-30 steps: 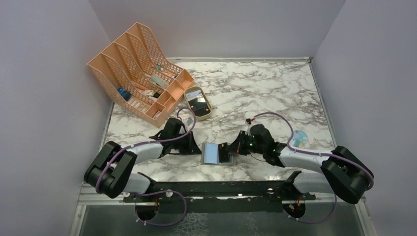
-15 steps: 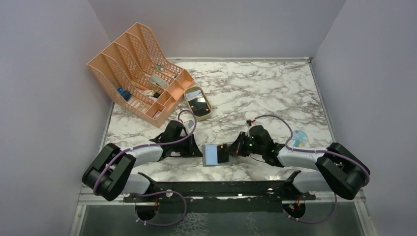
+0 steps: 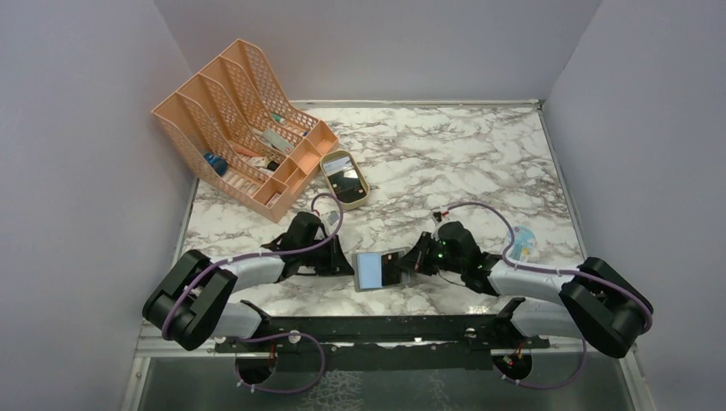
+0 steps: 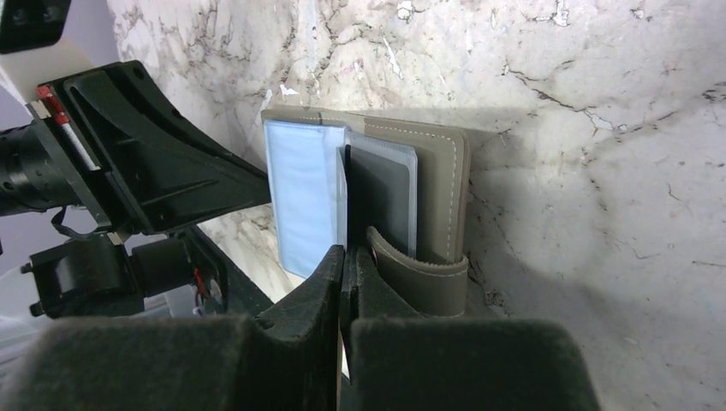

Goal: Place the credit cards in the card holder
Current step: Insert the credit card into the card holder.

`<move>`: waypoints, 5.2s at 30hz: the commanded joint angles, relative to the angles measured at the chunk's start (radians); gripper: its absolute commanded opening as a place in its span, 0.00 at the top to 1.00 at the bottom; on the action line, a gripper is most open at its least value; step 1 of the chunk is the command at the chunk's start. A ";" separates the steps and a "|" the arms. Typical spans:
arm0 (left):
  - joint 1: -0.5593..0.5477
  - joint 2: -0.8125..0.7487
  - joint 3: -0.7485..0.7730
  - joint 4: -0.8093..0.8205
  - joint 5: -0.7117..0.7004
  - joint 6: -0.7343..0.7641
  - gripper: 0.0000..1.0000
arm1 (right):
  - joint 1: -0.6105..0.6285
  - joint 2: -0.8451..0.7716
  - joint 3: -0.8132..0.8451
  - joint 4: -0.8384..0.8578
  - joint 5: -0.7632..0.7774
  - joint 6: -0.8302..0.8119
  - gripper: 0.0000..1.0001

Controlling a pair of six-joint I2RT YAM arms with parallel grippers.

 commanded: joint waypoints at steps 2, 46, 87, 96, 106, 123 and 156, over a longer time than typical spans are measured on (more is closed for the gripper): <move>-0.009 -0.001 -0.028 -0.035 -0.047 0.010 0.88 | -0.003 -0.045 -0.028 0.001 0.047 -0.031 0.99; -0.033 0.081 0.016 -0.045 -0.087 0.038 0.90 | -0.003 0.150 0.084 0.018 -0.090 -0.145 0.99; -0.069 0.069 0.022 0.027 -0.090 -0.008 0.90 | 0.026 0.160 0.160 -0.112 -0.081 -0.139 0.55; -0.082 0.105 0.023 0.055 -0.095 -0.021 0.90 | 0.035 0.166 0.142 -0.010 -0.142 -0.095 0.56; -0.082 0.046 0.055 -0.029 -0.178 -0.019 0.86 | 0.035 0.133 0.134 -0.010 -0.166 -0.082 0.62; -0.084 -0.179 -0.025 0.063 -0.158 -0.135 0.88 | 0.047 0.147 0.179 -0.146 -0.037 -0.112 0.49; -0.098 -0.226 0.023 0.042 -0.141 -0.173 0.90 | 0.076 0.148 0.157 -0.077 -0.048 -0.063 0.48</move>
